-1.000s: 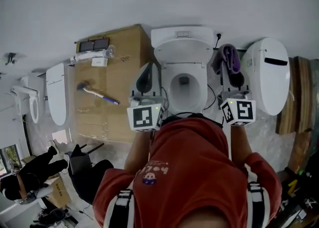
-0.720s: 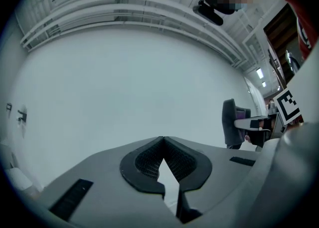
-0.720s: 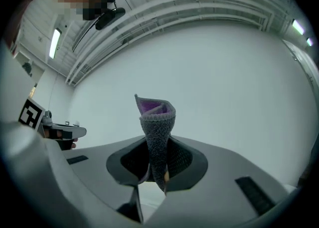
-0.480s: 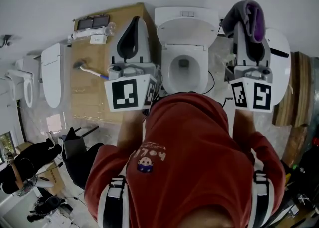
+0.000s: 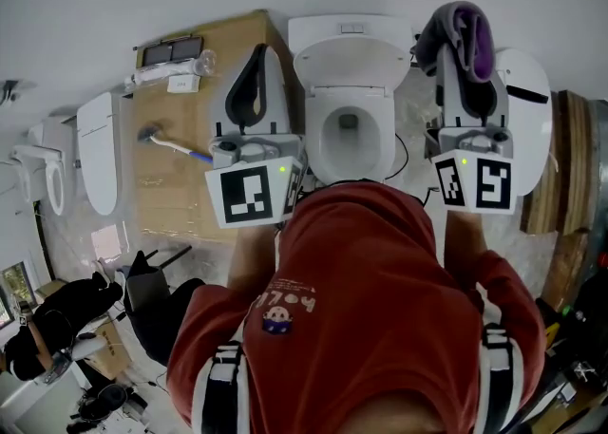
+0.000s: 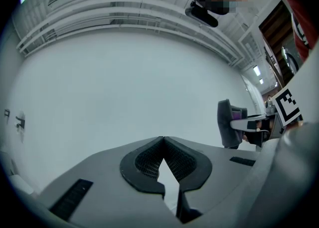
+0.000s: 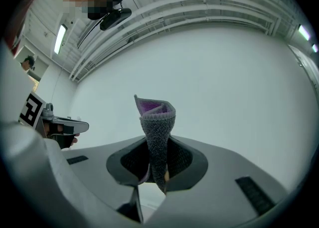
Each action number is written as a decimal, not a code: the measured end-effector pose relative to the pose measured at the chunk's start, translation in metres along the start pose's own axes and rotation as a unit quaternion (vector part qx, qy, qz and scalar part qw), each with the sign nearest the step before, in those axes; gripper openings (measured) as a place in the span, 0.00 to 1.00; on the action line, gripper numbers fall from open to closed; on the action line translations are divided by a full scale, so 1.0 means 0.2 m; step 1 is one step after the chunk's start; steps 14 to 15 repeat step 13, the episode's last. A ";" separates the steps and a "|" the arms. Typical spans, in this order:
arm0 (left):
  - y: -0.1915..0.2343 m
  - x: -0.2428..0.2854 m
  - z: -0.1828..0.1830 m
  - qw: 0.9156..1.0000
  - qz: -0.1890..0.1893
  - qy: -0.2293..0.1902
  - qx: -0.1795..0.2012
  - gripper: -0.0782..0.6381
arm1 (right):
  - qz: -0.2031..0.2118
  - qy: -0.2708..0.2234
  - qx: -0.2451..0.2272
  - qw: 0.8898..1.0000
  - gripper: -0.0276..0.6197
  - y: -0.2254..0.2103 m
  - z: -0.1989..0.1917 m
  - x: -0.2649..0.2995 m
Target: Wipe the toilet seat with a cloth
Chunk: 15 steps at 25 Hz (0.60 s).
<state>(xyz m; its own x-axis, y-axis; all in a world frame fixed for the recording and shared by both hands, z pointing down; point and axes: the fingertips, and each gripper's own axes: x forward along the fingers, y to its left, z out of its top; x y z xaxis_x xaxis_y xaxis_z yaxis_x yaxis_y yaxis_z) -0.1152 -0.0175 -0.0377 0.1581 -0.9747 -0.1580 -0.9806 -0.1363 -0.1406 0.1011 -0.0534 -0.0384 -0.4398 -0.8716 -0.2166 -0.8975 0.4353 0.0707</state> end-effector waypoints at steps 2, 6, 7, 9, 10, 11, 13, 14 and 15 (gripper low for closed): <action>0.02 0.00 -0.02 1.000 0.001 0.002 0.000 0.13 | -0.001 0.003 -0.005 1.000 0.14 0.01 -0.02 0.02; 0.02 0.00 -0.01 1.000 0.007 -0.002 0.000 0.13 | -0.001 0.007 -0.007 1.000 0.14 0.01 -0.03 0.01; 0.02 -0.01 0.00 1.000 0.008 -0.003 0.000 0.13 | -0.001 0.008 -0.008 1.000 0.14 0.01 -0.03 0.01; 0.02 -0.01 0.00 1.000 0.008 -0.005 -0.001 0.13 | 0.000 0.010 -0.007 1.000 0.14 0.02 -0.03 0.00; 0.01 -0.01 0.01 1.000 0.009 -0.005 -0.001 0.13 | 0.001 0.012 -0.005 1.000 0.14 0.02 -0.03 0.00; 0.01 -0.02 0.01 1.000 0.010 -0.005 0.000 0.13 | 0.001 0.013 -0.004 1.000 0.14 0.01 -0.02 -0.01; -0.01 -0.03 0.03 1.000 0.013 -0.007 0.003 0.13 | 0.001 0.015 -0.004 1.000 0.14 0.00 -0.01 -0.03; -0.01 -0.03 0.03 1.000 0.013 -0.007 0.003 0.13 | 0.001 0.015 -0.004 1.000 0.14 0.00 -0.01 -0.03; -0.01 -0.03 0.03 1.000 0.013 -0.007 0.003 0.13 | 0.001 0.015 -0.004 1.000 0.14 0.00 -0.01 -0.03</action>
